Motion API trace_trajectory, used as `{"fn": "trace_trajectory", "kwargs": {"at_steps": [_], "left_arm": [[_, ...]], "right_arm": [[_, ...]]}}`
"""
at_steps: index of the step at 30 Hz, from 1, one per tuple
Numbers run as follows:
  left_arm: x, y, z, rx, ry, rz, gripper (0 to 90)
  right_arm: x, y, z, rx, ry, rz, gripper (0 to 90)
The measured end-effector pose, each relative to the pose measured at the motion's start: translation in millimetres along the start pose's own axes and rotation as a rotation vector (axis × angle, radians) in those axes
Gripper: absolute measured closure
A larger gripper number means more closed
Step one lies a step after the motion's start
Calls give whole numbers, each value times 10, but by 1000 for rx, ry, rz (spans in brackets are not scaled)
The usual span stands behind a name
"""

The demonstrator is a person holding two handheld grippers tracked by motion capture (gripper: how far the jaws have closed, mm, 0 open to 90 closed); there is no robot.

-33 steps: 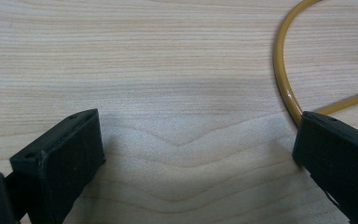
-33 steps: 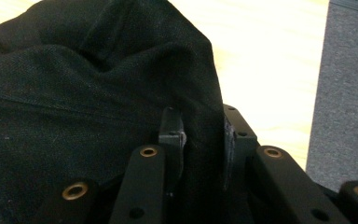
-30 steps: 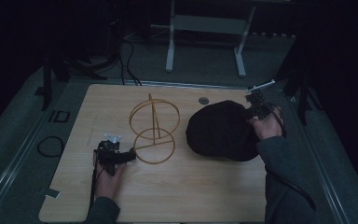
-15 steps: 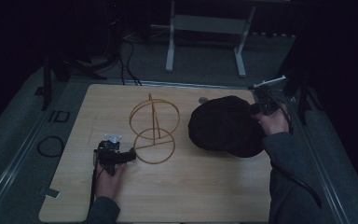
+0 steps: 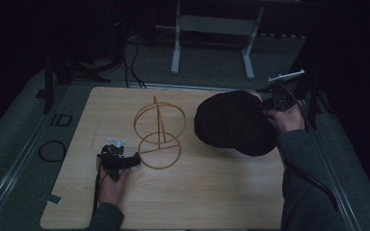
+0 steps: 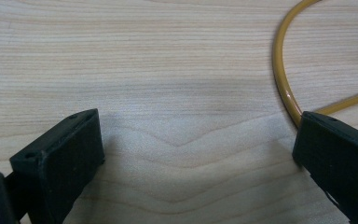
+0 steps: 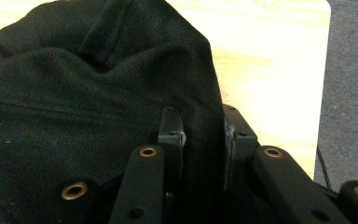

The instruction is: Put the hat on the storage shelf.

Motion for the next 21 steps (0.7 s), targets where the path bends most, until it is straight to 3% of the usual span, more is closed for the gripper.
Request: {"fn": "trace_trajectory", "kwargs": {"at_steps": [8, 11, 14, 21], "left_arm": [[0, 0, 1, 0, 1, 0, 12], [0, 0, 1, 0, 1, 1, 12], [0, 0, 0, 0, 1, 1, 12], [0, 0, 0, 0, 1, 1, 12]], "right_arm": [[66, -63, -47, 23, 19, -3, 737], [87, -98, -52, 60, 36, -8, 737], [113, -132, -31, 100, 46, -17, 737], [186, -200, 69, 135, 41, -32, 736]]}}
Point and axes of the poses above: each handheld gripper's, and its own axes: y roughly forward along the jaws, x roughly out of its top, z roughly to its left, the point moved 6 cm from there along y, roughly forward along the jaws, and after that the axes turned 11 degrees about -x, right-handed, at the moved point
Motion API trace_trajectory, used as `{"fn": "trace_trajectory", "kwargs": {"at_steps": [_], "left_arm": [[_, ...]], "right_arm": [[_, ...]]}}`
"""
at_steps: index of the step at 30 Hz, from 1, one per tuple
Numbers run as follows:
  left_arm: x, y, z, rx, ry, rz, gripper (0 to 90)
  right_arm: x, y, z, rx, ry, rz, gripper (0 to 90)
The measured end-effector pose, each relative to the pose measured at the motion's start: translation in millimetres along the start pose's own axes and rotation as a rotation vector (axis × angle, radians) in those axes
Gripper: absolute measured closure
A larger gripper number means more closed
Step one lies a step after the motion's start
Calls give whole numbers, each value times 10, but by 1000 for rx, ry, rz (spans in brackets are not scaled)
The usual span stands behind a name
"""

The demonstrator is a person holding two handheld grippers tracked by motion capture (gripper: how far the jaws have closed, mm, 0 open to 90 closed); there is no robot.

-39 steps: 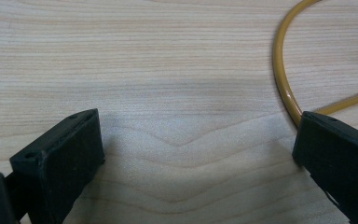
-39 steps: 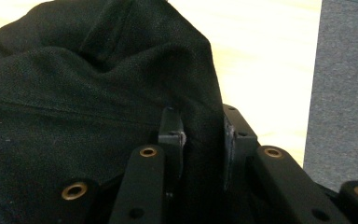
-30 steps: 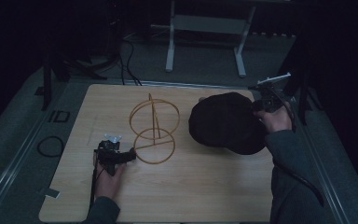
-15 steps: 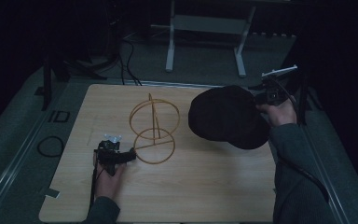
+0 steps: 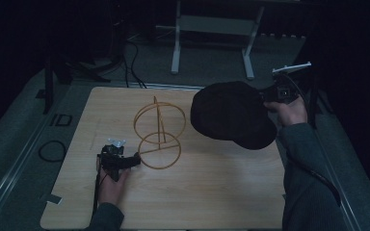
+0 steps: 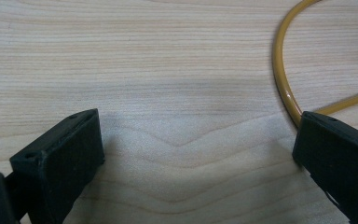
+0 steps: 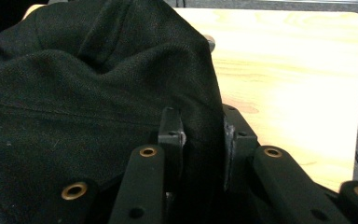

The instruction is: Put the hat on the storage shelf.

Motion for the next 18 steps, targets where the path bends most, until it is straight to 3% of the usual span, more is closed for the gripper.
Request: {"fn": "trace_trajectory", "kwargs": {"at_steps": [18], "left_arm": [[0, -1, 0, 0, 0, 1, 12]], "right_arm": [[114, -55, 279, 68, -15, -25, 736]]}}
Point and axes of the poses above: each handheld gripper's, and its own axes: y roughly forward along the jaws, x roughly out of its top, z roughly to its left, the point moved 6 cm from there along y, roughly forward along the jaws, and after that the axes turned 11 degrees about -x, right-handed, at the moved point
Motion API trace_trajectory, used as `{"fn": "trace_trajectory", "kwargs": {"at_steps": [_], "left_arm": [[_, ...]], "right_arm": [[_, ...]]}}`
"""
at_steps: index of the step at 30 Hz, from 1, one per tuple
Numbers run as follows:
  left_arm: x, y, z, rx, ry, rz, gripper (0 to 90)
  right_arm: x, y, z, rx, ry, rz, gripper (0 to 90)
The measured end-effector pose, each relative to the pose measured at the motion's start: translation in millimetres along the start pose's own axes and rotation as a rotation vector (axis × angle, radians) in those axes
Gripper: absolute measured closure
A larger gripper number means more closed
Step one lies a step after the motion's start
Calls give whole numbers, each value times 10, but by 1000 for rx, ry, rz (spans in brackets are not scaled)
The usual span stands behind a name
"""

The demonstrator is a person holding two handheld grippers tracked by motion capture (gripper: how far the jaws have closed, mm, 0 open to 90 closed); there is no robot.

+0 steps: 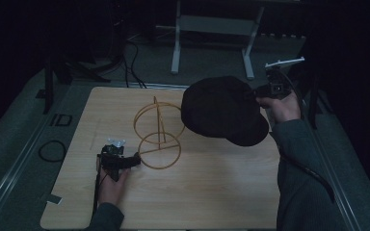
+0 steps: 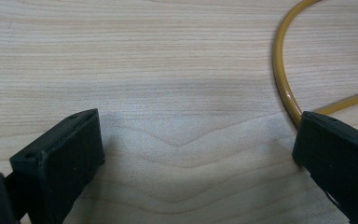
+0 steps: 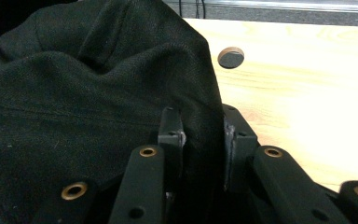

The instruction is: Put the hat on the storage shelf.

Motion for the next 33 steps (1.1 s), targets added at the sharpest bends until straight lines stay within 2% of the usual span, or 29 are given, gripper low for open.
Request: {"fn": "trace_trajectory", "kwargs": {"at_steps": [12, 21, 33], "left_arm": [[0, 1, 0, 0, 0, -1, 12], [0, 1, 0, 0, 0, -1, 12], [1, 2, 0, 0, 0, -3, 13]], "right_arm": [[44, -134, 31, 28, 4, -20, 735], [99, -188, 131, 56, 0, -44, 733], [183, -225, 314, 69, -22, -54, 733]]}}
Point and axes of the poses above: each handheld gripper's, and its own axes: y roughly forward along the jaws, x roughly out of its top, z roughly to its left, the point moved 6 cm from there along y, roughly forward along the jaws, and after that the axes turned 11 degrees about -x, right-handed, at the moved point
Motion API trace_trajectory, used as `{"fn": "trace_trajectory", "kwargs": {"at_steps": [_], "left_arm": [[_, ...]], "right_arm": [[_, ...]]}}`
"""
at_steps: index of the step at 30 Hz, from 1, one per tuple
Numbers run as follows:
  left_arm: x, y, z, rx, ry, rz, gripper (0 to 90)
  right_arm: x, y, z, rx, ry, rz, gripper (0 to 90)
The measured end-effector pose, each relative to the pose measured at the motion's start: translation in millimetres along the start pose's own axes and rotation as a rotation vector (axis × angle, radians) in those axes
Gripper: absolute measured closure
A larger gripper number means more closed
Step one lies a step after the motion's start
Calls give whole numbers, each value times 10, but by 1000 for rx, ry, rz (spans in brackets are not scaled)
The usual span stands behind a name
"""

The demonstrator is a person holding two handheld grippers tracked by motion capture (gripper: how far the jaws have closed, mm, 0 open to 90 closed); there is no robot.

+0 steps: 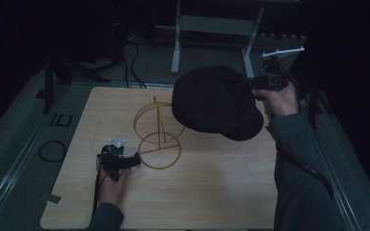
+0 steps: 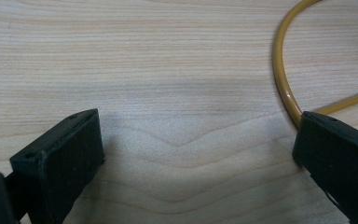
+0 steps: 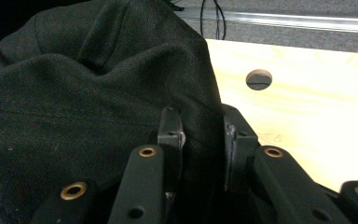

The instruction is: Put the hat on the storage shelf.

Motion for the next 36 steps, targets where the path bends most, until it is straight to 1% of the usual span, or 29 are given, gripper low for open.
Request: {"fn": "trace_trajectory", "kwargs": {"at_steps": [6, 12, 24, 36], "left_arm": [[0, 0, 0, 0, 0, 0, 12], [0, 0, 0, 0, 0, 0, 12], [0, 0, -1, 0, -1, 0, 12], [1, 2, -4, -1, -5, -3, 12]], "right_arm": [[28, 5, 58, -13, -19, 10, 733], [72, -5, 122, -6, -21, 7, 733], [137, 35, 324, 5, -58, 9, 734], [222, 64, 495, 15, -77, 16, 734]]}}
Point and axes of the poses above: each handheld gripper's, and its own axes: y roughly forward along the jaws, x roughly out of its top, z roughly to its left, the point moved 6 cm from there along y, roughly forward along the jaws, and after that the axes turned 11 degrees about -x, right-handed, at the moved point
